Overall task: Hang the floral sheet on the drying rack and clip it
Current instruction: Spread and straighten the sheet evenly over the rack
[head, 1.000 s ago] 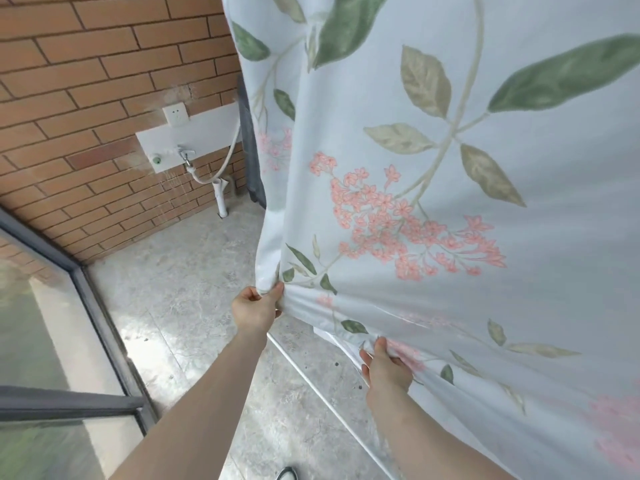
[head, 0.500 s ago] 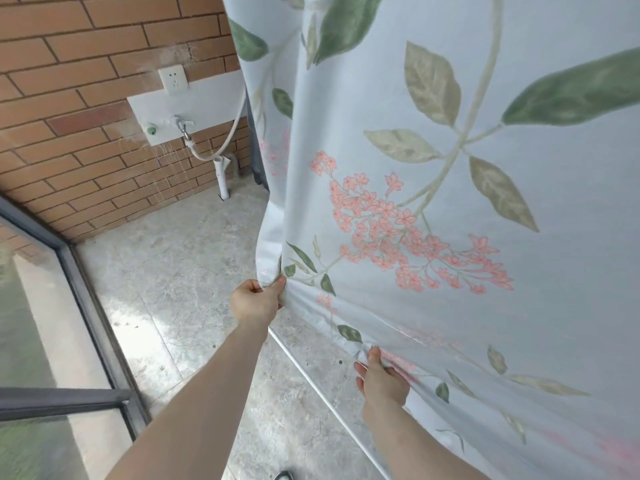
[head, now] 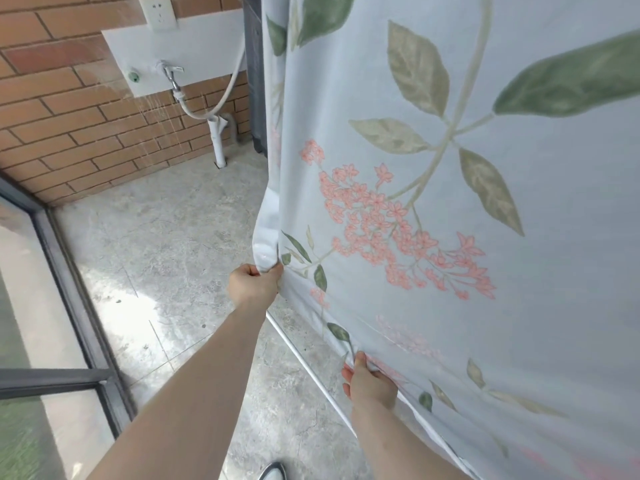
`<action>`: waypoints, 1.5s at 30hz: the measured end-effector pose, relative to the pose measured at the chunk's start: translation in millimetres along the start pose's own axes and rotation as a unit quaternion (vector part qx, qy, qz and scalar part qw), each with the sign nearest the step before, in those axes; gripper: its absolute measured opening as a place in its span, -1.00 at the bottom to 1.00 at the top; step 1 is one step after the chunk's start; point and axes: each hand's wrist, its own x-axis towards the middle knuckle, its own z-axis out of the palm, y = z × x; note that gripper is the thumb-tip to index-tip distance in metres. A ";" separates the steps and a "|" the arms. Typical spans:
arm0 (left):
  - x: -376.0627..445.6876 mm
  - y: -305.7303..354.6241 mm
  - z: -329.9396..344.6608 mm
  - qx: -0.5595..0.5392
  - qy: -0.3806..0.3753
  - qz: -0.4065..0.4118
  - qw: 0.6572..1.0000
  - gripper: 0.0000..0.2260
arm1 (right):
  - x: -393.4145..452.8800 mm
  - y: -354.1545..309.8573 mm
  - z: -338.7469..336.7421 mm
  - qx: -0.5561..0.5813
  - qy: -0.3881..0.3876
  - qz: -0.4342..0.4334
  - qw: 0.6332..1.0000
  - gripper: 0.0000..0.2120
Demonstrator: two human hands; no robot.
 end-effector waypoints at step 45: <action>-279.0 -110.8 -75.5 0.248 -0.154 0.069 0.954 -0.77 | -101.9 50.6 -246.2 -0.308 -0.252 -0.235 0.887 -0.55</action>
